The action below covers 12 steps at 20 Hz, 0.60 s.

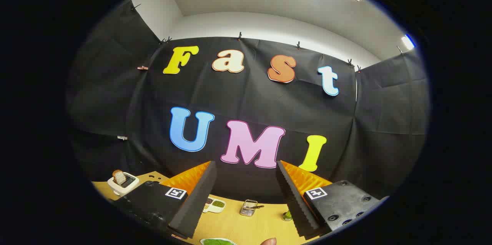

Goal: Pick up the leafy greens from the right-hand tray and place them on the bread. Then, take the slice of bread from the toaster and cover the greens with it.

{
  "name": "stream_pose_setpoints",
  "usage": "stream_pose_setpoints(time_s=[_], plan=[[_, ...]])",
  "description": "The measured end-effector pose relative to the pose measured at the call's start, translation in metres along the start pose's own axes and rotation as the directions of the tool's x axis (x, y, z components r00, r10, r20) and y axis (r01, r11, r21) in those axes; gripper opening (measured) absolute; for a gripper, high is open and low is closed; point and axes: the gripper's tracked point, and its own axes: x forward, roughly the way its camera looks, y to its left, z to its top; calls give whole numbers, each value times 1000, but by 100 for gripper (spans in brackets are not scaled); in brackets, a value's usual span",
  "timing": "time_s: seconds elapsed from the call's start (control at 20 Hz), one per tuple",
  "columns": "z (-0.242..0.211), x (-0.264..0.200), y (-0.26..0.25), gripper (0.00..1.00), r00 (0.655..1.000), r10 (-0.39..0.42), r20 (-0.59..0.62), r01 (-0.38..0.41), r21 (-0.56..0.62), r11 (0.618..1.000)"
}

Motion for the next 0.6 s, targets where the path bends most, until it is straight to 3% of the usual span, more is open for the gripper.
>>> stream_pose_setpoints(time_s=[0.6], plan=[[1,-1,-1,96,1000,-5,10,5,4,1000]])
